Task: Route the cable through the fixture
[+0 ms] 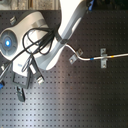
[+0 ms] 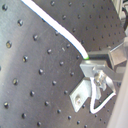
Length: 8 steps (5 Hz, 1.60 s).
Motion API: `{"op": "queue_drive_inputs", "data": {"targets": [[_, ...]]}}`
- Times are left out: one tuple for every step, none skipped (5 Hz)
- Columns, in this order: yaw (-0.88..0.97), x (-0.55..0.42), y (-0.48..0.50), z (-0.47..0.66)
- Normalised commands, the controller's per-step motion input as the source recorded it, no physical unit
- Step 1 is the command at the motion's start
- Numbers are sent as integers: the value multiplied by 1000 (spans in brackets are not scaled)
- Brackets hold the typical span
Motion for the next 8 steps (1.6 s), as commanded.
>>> {"op": "queue_drive_inputs", "data": {"targets": [[-91, 74, 156, -252], [-37, 103, 180, -318], [0, 100, 89, -242], [146, 239, -50, -96], [186, 248, 0, -120], [146, 264, -62, -61], [-223, 100, -432, -115], [-337, 116, -458, -141]]}}
